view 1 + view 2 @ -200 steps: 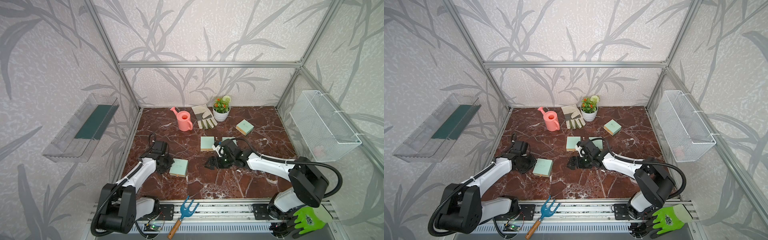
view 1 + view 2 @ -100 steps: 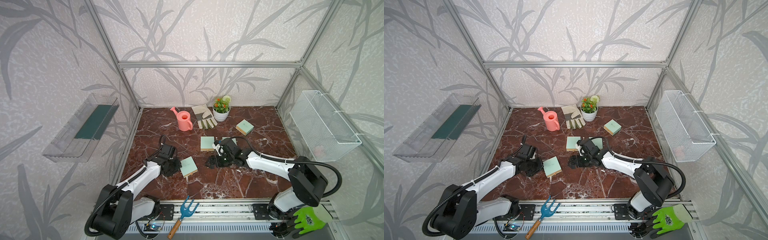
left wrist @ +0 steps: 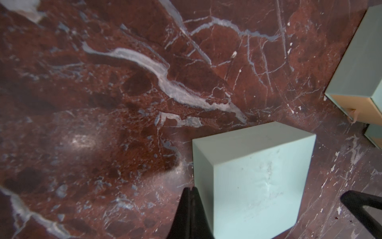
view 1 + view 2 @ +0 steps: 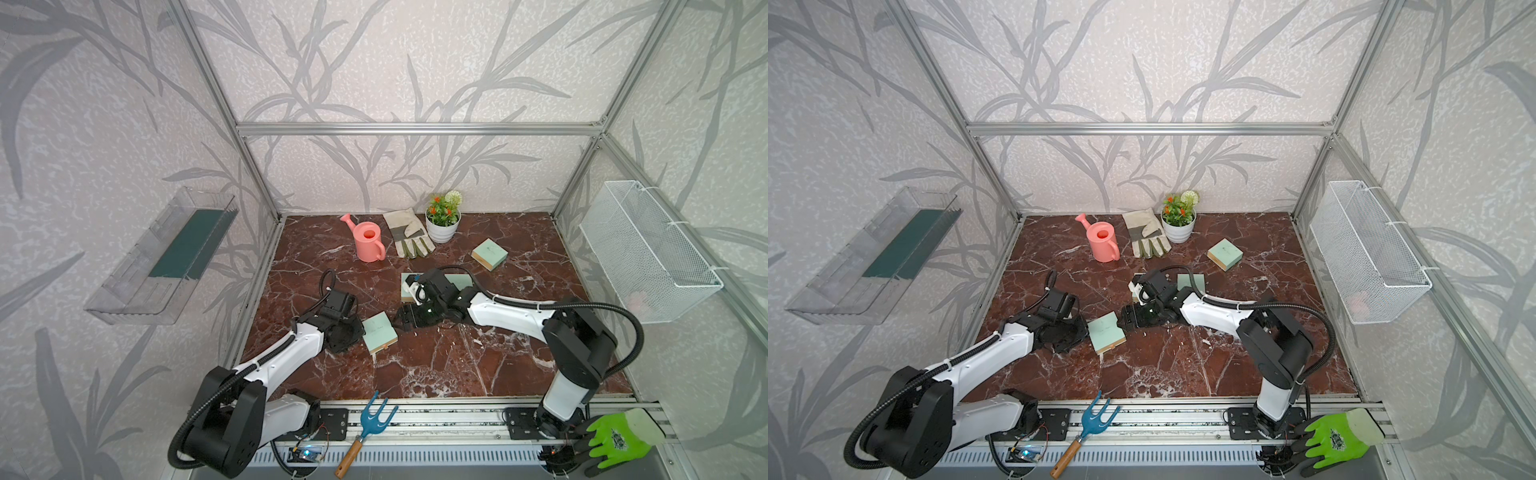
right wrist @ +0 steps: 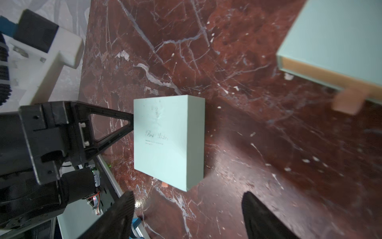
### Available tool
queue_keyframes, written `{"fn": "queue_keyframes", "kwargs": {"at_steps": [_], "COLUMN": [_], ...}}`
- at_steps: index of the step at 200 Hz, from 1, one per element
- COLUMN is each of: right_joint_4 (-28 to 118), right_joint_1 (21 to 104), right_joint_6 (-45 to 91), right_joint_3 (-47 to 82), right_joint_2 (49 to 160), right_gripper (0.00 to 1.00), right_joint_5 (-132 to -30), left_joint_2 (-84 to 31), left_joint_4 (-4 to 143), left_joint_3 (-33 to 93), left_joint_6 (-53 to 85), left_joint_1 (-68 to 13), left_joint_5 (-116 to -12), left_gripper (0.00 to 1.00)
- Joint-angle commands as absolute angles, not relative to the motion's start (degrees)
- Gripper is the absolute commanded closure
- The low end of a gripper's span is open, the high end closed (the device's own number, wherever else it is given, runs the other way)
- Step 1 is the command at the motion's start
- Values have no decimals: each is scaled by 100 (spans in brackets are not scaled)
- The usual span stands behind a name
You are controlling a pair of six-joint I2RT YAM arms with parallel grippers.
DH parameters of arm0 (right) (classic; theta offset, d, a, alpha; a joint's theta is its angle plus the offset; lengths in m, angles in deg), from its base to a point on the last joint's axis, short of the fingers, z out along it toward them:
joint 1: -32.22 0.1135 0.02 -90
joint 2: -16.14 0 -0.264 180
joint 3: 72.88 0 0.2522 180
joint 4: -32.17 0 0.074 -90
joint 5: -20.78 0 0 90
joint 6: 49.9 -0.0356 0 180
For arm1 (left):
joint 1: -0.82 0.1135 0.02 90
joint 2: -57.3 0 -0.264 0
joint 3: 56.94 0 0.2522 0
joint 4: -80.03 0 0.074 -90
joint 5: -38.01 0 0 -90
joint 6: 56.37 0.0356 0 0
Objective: Take out the earrings from the drawer-style jewelry box
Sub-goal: Move the jewelry box to the center of the board.
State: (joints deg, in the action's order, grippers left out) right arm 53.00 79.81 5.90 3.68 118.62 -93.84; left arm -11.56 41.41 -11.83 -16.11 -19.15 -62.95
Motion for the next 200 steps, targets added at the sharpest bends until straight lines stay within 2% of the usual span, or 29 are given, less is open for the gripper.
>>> {"fn": "queue_keyframes", "kwargs": {"at_steps": [1, 57, 157, 200], "right_joint_4": [5091, 5026, 4960, 4999], "right_joint_1": [8064, 8126, 8117, 8014], "right_joint_6": [526, 433, 503, 540], "right_joint_3": [642, 1083, 353, -34], "right_joint_2": [12205, 12919, 12502, 12105], "right_gripper": [30, 55, 67, 67], "right_joint_5": [-9717, -9927, -10022, -9973], "left_joint_2": [-1168, -1417, -1484, -1676], "left_joint_4": [4270, 4455, 5056, 5334], "left_joint_3": [-1308, -1253, -1365, -1290], "left_joint_6": [-1739, -1557, -1512, -1654], "left_joint_1": [-1940, -1974, -2767, -3227], "left_joint_5": [-6275, -6461, -6680, -6670], "left_gripper": [100, 100, 98, 98]}}
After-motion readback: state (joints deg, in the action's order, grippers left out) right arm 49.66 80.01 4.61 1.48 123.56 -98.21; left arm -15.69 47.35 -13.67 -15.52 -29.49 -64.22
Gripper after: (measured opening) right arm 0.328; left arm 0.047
